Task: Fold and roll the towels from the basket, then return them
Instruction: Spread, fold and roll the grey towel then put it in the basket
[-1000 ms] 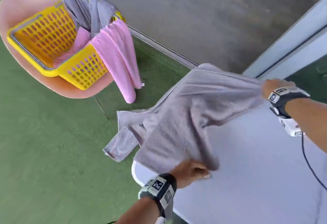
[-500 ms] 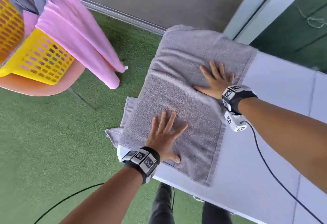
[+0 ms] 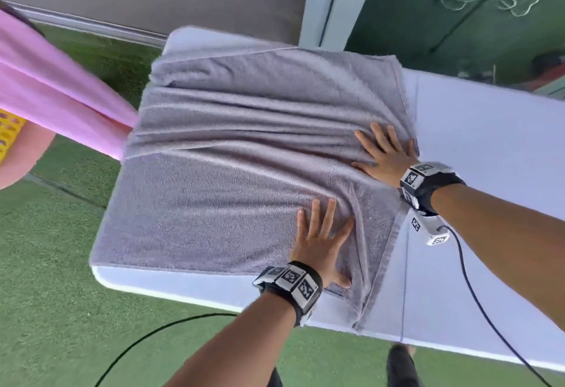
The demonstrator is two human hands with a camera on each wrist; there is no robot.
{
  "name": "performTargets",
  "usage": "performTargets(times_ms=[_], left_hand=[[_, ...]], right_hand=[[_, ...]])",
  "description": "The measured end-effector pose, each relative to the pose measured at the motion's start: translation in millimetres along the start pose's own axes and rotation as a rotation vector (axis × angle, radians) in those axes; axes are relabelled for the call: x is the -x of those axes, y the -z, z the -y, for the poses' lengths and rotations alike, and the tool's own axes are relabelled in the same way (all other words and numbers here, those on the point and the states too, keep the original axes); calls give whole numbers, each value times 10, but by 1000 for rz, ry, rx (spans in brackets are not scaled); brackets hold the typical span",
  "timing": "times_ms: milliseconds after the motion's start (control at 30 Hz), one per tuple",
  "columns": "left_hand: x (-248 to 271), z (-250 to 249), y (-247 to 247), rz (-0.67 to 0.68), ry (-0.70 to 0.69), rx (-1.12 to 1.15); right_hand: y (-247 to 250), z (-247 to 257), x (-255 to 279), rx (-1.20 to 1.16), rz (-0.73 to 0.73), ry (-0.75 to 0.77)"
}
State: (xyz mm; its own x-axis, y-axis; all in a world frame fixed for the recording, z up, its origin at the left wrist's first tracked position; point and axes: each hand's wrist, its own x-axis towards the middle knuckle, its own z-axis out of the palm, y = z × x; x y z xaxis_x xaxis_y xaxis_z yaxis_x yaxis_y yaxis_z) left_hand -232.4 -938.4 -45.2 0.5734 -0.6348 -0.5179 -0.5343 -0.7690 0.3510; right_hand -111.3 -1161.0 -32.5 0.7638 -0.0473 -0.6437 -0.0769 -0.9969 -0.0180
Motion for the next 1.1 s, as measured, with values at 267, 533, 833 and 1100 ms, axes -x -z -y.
performTargets(times_ms=[267, 533, 833, 1100], left_hand=[[-795, -1968, -371, -62, 43, 12], [-1515, -3674, -780, -56, -43, 26], [-1910, -4652, -774, 87, -165, 165], [-1110, -3487, -406, -116, -263, 312]], right_hand=[[-489, -2068, 697, -11, -9, 1], [-942, -3948, 1126, -142, -61, -104], [-1089, -4712, 1586, -398, -176, -255], [-1653, -3879, 2717, -759, -657, -310]])
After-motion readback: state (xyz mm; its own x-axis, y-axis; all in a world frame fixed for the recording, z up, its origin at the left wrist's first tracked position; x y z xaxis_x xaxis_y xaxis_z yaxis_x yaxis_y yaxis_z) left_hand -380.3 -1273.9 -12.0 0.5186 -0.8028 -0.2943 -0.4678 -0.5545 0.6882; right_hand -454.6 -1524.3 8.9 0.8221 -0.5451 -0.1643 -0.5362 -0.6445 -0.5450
